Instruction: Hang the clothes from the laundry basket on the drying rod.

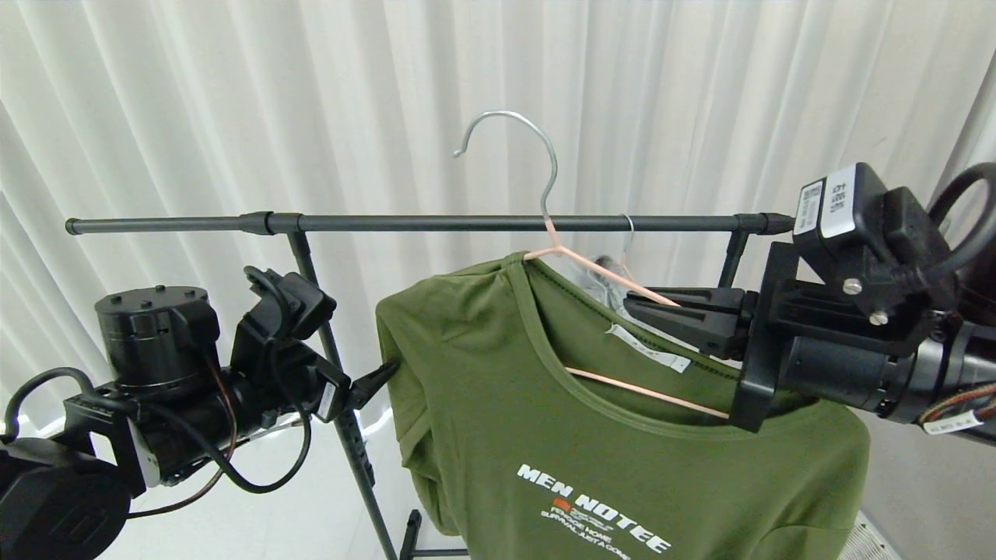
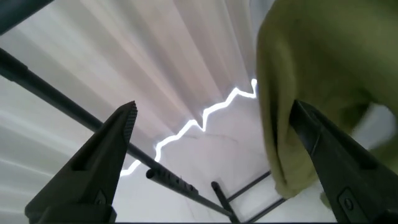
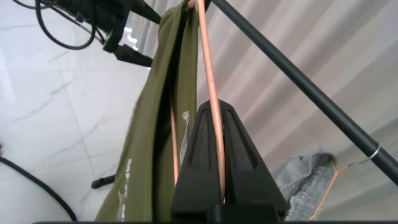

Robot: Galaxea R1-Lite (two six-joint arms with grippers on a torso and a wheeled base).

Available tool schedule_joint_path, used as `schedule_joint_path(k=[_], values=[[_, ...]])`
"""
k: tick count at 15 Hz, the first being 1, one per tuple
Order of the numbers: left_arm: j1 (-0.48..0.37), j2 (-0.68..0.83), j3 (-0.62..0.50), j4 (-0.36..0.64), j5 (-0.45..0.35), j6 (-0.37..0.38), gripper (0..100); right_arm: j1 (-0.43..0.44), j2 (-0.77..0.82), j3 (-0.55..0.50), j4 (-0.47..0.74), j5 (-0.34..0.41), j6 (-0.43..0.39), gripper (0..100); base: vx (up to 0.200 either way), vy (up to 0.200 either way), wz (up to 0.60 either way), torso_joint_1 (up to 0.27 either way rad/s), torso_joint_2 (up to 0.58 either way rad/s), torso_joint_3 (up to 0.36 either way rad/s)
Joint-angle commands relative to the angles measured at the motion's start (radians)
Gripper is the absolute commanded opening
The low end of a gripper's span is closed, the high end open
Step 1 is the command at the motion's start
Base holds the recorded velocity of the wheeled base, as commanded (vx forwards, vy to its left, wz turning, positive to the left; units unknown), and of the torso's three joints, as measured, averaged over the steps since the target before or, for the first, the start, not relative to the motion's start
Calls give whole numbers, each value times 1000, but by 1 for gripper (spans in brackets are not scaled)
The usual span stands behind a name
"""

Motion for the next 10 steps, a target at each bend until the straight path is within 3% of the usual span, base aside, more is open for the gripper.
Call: schedule_joint_path(k=[1,7,10], values=[[0,10,-6,-2,0,0,0,1,-12,4,0,2,0,0,0,0,0,0,0,0],[0,19,-10,-2,1,-1,0,-2,-21,6,0,1,1,0,0,0,0,0,0,0],[40,25,-9,-2,3,-1,0,-17,-36,6,0,1,3,0,0,0,0,0,0,0]])
